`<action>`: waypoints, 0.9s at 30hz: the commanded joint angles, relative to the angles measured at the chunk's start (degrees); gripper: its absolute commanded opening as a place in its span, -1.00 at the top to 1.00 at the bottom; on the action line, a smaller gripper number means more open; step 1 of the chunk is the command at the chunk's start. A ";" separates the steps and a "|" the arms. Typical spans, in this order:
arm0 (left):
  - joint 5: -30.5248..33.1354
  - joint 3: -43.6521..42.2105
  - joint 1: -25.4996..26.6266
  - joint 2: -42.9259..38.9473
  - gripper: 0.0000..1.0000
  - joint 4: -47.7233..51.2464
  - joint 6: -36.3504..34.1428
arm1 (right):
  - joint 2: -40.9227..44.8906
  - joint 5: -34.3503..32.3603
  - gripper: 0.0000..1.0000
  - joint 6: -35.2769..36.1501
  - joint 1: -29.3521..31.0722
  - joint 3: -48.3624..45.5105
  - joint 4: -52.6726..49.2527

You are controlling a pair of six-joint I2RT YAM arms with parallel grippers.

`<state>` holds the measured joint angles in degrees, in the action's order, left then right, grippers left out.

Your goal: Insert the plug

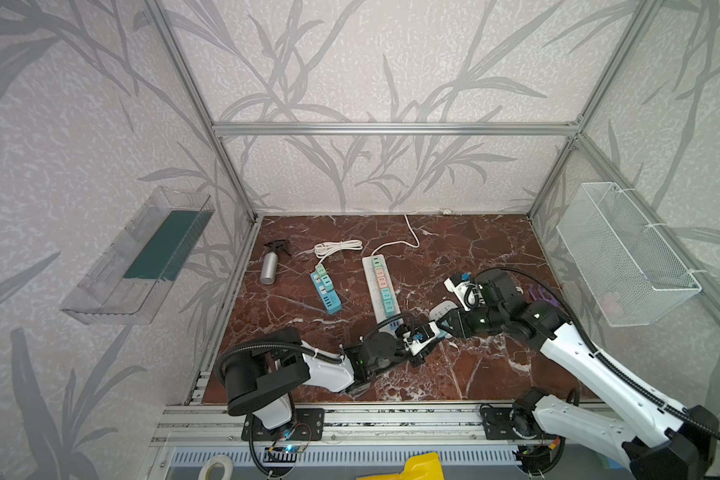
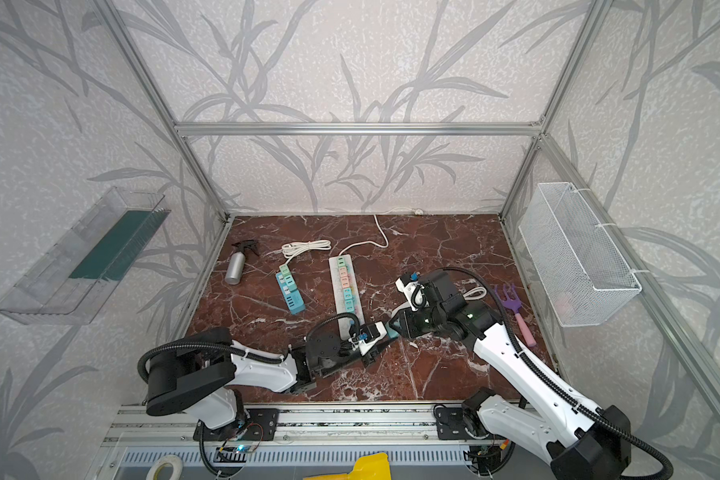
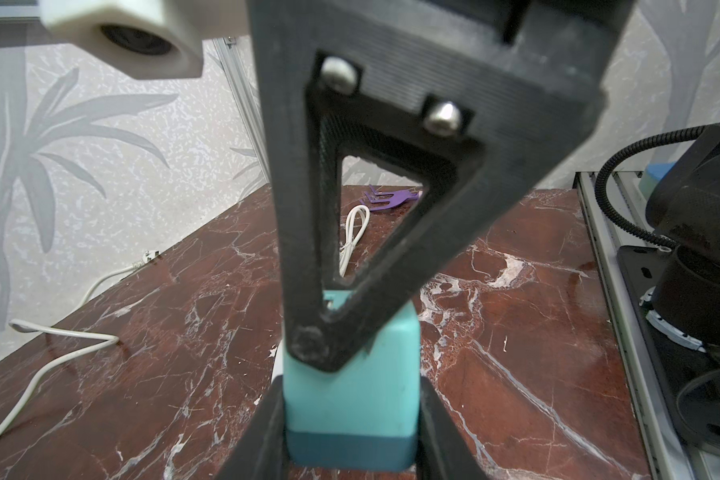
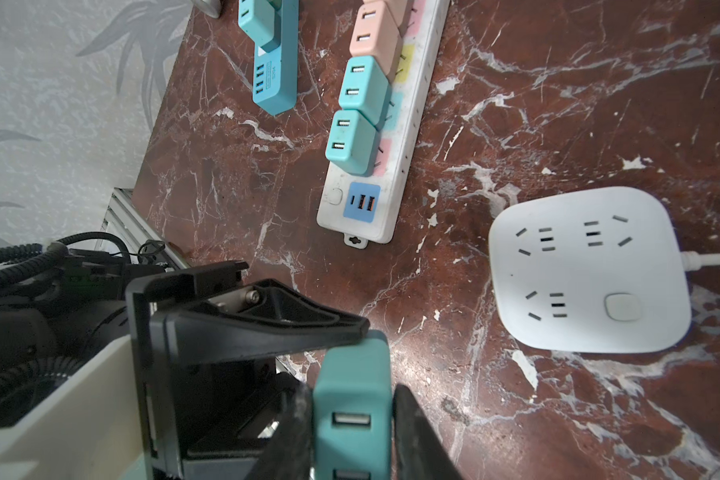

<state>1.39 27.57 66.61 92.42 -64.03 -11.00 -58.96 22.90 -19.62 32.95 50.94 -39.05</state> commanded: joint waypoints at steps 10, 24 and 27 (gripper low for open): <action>2.13 -0.42 0.10 1.35 1.00 -3.98 -1.05 | -1.29 -0.73 0.60 0.99 0.47 1.51 -2.57; 20.10 -5.23 0.01 -5.79 -0.58 -8.98 10.12 | -5.99 -25.39 1.00 7.23 0.80 1.31 3.93; 20.31 -5.00 -0.25 -12.58 -0.58 0.70 12.07 | -9.16 -28.22 1.00 9.89 1.36 -0.93 9.53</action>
<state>18.46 22.46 66.63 85.30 -68.79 -2.42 -66.11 1.76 -13.41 33.71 51.90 -35.24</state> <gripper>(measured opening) 0.788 0.256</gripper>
